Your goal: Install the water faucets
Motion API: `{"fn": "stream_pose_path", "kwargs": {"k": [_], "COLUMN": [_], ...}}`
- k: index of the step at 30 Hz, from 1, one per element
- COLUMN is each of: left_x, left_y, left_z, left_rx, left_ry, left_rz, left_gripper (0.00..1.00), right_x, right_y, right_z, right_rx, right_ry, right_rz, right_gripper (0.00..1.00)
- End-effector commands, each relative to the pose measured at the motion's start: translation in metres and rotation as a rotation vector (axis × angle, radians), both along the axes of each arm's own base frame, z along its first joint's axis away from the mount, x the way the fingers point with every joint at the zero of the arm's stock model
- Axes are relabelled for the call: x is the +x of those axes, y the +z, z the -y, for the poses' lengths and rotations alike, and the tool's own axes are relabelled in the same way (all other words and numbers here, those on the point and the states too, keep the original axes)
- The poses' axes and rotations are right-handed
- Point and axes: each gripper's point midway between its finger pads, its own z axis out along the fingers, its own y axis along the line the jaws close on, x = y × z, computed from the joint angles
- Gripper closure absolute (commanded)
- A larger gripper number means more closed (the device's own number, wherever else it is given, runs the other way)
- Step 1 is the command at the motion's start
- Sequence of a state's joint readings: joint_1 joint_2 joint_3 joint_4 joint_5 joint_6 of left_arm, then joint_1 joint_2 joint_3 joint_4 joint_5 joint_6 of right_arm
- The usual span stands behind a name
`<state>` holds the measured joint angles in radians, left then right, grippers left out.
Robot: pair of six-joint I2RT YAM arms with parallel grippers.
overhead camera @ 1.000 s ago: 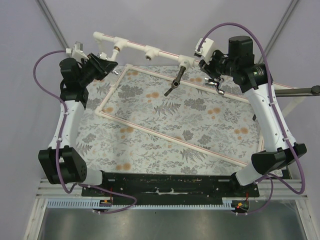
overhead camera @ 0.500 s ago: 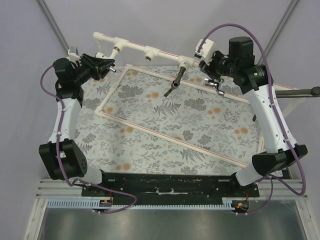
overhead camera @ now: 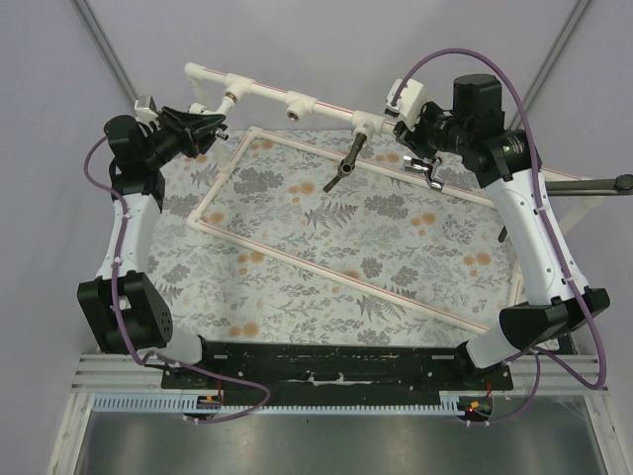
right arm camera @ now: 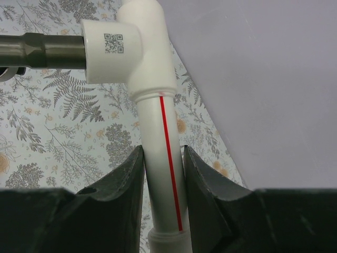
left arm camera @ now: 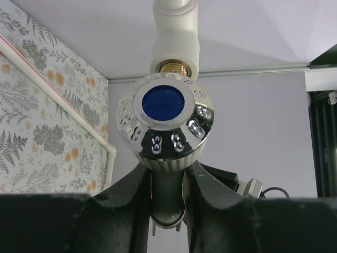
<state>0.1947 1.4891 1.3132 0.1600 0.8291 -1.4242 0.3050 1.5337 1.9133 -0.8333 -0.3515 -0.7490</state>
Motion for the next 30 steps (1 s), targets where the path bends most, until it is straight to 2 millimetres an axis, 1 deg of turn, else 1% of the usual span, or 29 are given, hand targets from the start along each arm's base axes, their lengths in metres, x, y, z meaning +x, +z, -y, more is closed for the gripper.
{"fn": "stream_pose_path", "kwargs": {"k": [1, 6, 12, 13, 14, 17, 22, 27, 30], "left_x": [0.010, 0.014, 0.018, 0.018, 0.017, 0.018, 0.017, 0.017, 0.016], "left_y": [0.008, -0.001, -0.019, -0.017, -0.022, -0.024, -0.026, -0.033, -0.035], "left_z": [-0.009, -0.008, -0.008, -0.008, -0.008, -0.009, -0.013, -0.014, -0.010], "left_rx": [-0.016, 0.044, 0.120, 0.131, 0.137, 0.190, 0.293, 0.384, 0.439], "left_ry": [0.054, 0.033, 0.033, 0.031, 0.029, 0.026, 0.021, 0.020, 0.014], "left_rz": [0.040, 0.007, -0.021, -0.009, -0.035, -0.040, -0.035, -0.026, -0.009], "left_gripper": [0.98, 0.98, 0.98, 0.98, 0.98, 0.98, 0.98, 0.98, 0.98], "right_x": [-0.042, -0.044, -0.047, -0.047, -0.048, -0.051, -0.062, -0.063, -0.064], "right_y": [-0.028, -0.031, -0.033, -0.033, -0.032, -0.035, -0.040, -0.042, -0.043], "right_z": [-0.006, -0.009, -0.015, -0.015, -0.015, -0.018, -0.023, -0.024, -0.026], "right_rx": [0.021, 0.024, 0.033, 0.033, 0.034, 0.033, 0.031, 0.029, 0.025], "right_ry": [0.043, 0.069, 0.102, 0.104, 0.107, 0.133, 0.194, 0.204, 0.210], "right_rz": [-0.190, -0.193, -0.193, -0.194, -0.192, -0.196, -0.212, -0.214, -0.219], "right_gripper": [1.00, 1.00, 1.00, 1.00, 1.00, 1.00, 1.00, 1.00, 1.00]}}
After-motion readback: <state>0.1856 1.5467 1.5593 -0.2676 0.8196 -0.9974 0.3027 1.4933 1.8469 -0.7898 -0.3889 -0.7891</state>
